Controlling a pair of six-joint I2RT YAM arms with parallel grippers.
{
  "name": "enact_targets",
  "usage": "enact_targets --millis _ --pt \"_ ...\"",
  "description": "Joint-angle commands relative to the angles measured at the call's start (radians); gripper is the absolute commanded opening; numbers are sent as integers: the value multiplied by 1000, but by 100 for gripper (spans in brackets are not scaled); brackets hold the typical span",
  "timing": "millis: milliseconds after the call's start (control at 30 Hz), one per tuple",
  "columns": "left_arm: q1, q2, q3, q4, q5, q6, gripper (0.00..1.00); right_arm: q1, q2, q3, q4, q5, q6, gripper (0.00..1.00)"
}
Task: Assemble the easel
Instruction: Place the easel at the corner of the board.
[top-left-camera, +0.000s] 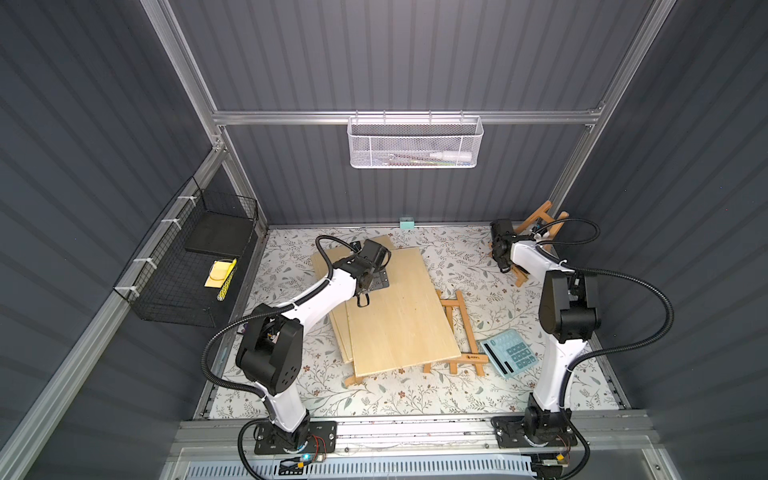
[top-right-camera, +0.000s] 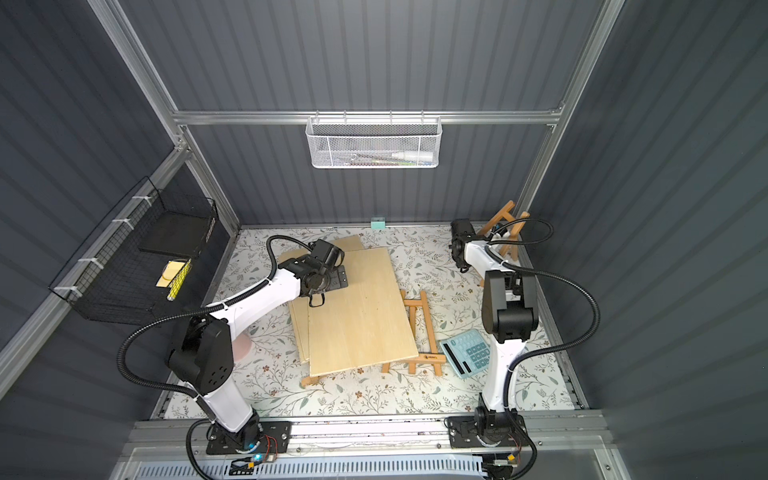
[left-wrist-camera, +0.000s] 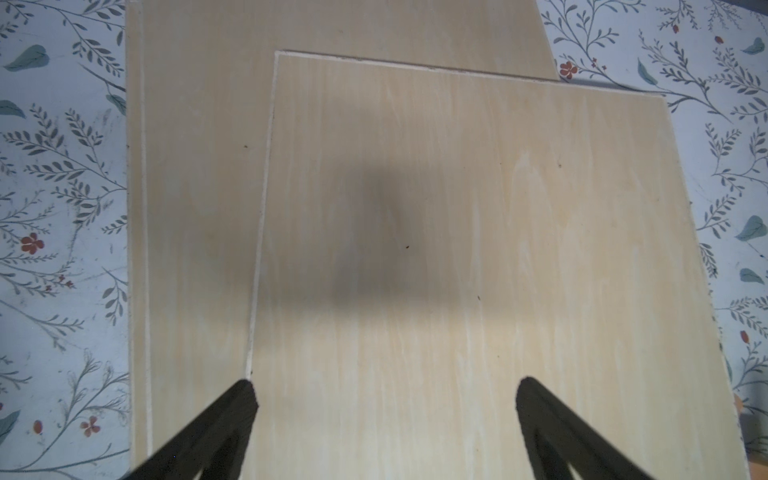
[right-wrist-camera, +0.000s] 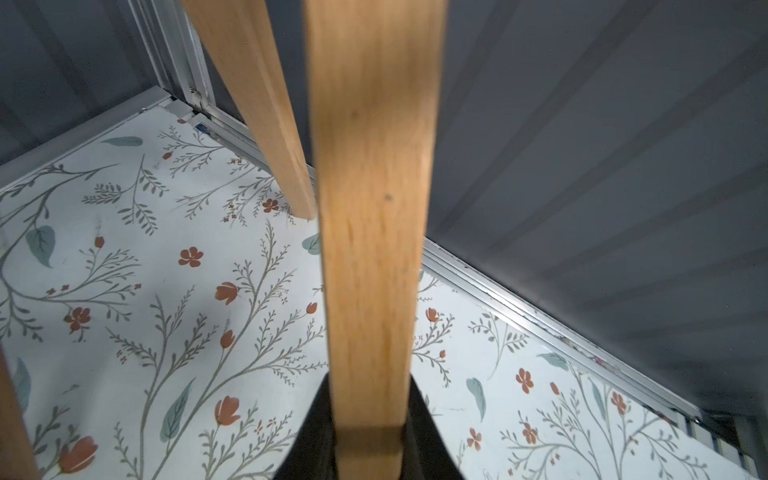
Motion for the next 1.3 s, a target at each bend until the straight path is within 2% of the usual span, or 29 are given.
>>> enact_targets --millis 0,33,133,500,700,733,867,1000,1100,1200,1267 --pt "-2 -51 19 -40 -40 14 99 1 17 64 -130 -10 109 39" --pt "-2 -54 15 -40 -44 14 99 0 15 66 -148 -31 124 49" --pt "-2 -52 14 -36 -51 14 99 1 -2 53 -168 -95 140 58" --pt "-2 -29 33 -36 -65 17 100 3 -160 -94 -92 -342 78 67" --pt "4 -9 51 -49 -50 31 100 -3 -371 -215 -82 -432 1 73" --pt "5 -2 92 -58 -45 30 99 -3 -408 -233 -79 -453 -15 73" --pt "10 20 118 -107 -20 22 100 31 -536 -312 -34 -649 -145 73" --pt "46 2 97 -144 48 -4 100 160 -584 -363 17 -870 -313 74" --pt "60 -24 73 -181 62 2 100 236 -598 -412 57 -1078 -352 78" --pt "60 -42 36 -236 42 15 99 299 -596 -461 97 -1224 -376 82" --pt "61 -54 10 -259 31 20 99 321 -580 -480 100 -1279 -393 83"
